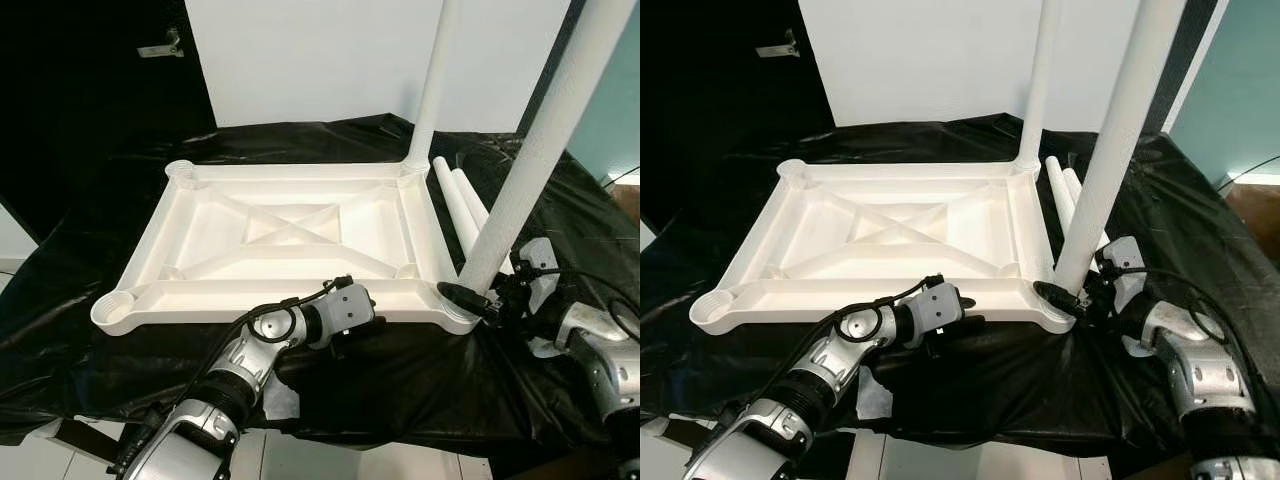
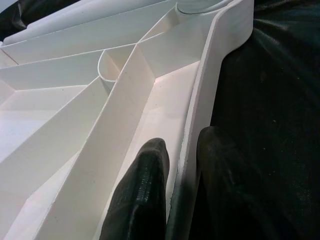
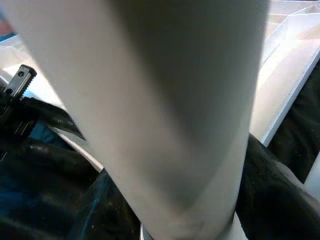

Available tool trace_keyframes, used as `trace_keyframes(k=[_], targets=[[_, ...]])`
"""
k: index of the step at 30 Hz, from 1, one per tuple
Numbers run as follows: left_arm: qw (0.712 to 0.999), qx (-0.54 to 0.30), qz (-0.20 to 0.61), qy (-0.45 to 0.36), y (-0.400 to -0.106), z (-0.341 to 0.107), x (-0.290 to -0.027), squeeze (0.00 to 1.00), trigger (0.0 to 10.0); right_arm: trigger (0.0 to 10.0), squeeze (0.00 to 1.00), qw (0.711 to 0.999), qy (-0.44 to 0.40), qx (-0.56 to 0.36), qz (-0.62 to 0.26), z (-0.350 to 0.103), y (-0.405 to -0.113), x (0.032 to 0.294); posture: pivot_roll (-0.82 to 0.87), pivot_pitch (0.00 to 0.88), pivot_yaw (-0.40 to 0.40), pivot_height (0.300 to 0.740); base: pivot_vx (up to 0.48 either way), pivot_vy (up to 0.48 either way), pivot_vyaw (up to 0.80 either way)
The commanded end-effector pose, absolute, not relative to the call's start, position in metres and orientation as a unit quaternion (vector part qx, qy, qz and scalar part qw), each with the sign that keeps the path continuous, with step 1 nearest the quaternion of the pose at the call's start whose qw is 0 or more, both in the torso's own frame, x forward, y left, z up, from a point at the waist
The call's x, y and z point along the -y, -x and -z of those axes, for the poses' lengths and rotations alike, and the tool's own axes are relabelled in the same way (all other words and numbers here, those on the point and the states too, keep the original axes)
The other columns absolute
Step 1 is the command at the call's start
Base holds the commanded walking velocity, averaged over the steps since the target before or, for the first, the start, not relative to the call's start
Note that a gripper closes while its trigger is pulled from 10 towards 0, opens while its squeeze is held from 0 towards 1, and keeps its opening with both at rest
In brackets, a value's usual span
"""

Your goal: Building children table

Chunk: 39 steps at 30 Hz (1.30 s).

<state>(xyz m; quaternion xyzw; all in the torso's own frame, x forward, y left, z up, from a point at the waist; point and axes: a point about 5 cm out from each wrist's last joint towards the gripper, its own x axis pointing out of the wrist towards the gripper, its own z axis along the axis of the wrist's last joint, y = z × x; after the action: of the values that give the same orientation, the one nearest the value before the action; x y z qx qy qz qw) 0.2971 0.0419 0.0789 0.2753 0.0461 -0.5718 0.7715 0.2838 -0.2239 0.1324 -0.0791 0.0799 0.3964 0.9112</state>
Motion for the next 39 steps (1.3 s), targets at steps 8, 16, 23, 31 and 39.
trace_keyframes(k=[8, 16, 23, 31, 39], targets=[[0.758, -0.156, 0.569, -0.279, -0.278, -0.034, -0.056, 0.00, 10.0, 0.0, 0.00, 0.869, 0.036, -0.104, -0.483, -0.118, -0.274, 0.199, -0.03, 0.002, -0.017, 0.740, 0.000, 0.000, 0.00], [0.761, -0.151, 0.566, -0.278, -0.278, -0.034, -0.054, 0.00, 10.0, 0.0, 0.00, 0.959, -0.025, -0.079, -0.270, -0.079, -0.275, 0.175, -0.02, 0.000, -0.037, 0.740, 0.000, 0.000, 0.00], [0.763, -0.154, 0.564, -0.275, -0.276, -0.032, -0.055, 0.00, 10.0, 0.0, 0.00, 0.966, -0.082, -0.089, -0.229, -0.063, -0.256, 0.136, -0.01, 0.000, -0.031, 0.740, 0.000, 0.000, 0.00], [0.757, -0.154, 0.570, -0.279, -0.275, -0.032, -0.055, 0.00, 10.0, 0.0, 0.00, 0.965, -0.130, -0.087, -0.213, -0.057, -0.255, 0.118, -0.02, 0.000, -0.017, 0.740, 0.000, 0.000, 0.00], [0.755, -0.154, 0.574, -0.278, -0.273, -0.032, -0.053, 0.00, 10.0, 0.0, 0.00, 0.994, -0.087, -0.001, -0.069, -0.074, -0.261, 0.134, -0.03, 0.006, -0.016, 0.740, 0.000, 0.000, 0.00]])
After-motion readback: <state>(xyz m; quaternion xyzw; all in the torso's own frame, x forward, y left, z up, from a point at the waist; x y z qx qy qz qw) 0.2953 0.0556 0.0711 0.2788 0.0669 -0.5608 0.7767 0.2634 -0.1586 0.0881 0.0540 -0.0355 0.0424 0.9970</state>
